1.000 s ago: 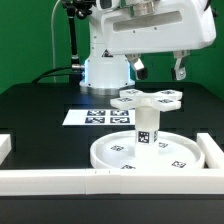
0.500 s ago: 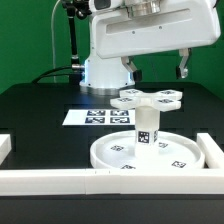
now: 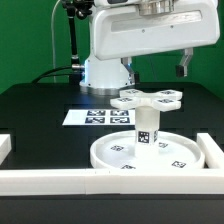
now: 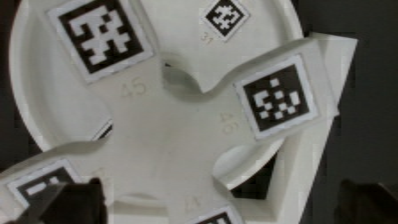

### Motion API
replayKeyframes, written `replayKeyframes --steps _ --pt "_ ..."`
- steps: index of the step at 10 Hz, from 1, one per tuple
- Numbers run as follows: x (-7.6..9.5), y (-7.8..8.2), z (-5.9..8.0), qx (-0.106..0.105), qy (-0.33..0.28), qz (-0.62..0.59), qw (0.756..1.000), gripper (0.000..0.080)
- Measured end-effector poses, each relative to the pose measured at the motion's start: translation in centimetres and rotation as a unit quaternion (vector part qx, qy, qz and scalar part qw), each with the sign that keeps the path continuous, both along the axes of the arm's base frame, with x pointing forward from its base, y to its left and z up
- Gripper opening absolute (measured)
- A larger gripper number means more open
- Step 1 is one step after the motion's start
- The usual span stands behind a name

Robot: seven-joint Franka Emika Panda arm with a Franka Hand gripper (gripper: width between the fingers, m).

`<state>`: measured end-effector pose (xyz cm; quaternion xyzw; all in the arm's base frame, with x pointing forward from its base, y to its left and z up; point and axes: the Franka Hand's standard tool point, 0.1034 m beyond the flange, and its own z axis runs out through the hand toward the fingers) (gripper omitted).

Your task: Assemble round table

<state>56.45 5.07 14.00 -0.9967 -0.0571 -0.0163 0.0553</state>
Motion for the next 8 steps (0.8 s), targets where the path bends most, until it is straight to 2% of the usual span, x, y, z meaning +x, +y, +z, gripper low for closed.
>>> replayKeyframes --steps 3,4,6,8 --pt "0.0 -0.2 0.0 -0.003 -0.012 0.11 0.994 0.0649" --pt "0.0 -0.4 -0.1 -0.008 -0.019 0.173 0.985 0.0649" --pt "0.0 -0.6 -0.5 -0.017 -0.031 0.279 0.96 0.0649" --pt "0.1 -1.1 -0.6 -0.03 -0.037 0.395 0.917 0.0649"
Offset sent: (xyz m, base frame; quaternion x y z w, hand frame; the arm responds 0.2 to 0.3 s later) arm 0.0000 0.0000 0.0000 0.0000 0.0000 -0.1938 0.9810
